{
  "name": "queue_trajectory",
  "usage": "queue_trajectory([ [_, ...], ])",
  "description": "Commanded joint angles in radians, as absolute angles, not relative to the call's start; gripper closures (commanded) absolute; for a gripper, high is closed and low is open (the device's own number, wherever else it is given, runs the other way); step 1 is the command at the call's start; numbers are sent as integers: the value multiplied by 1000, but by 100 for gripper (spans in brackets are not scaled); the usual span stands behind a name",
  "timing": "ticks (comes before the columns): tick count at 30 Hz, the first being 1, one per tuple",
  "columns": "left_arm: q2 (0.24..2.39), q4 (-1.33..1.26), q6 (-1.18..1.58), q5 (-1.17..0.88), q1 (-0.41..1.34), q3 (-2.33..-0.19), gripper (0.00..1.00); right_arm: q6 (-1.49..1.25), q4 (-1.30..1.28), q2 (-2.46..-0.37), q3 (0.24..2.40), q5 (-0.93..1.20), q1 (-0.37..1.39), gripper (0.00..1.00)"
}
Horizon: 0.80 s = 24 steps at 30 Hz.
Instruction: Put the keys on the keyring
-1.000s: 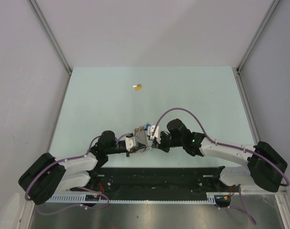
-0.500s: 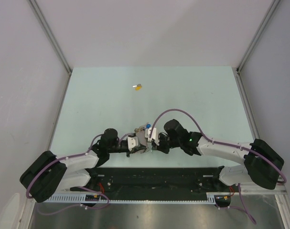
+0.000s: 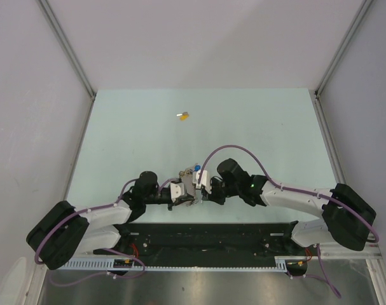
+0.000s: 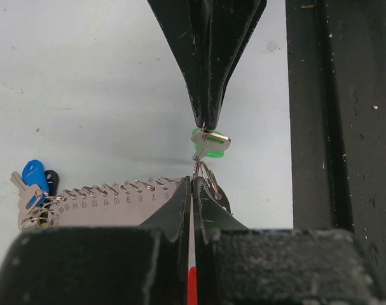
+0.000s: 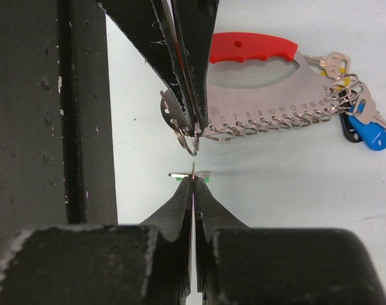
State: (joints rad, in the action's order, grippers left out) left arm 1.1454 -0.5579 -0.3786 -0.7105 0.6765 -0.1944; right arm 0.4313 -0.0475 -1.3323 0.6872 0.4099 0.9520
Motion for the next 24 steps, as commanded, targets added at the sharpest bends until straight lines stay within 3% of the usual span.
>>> queue_trajectory([
  [1,1132,-580,-407,-738,681,-229,99,443,-25,-1342,730,443,943,100],
  [24,1124,-611,-391,-778,681,-221,99,445,-9,-1355,732,469,934,100],
])
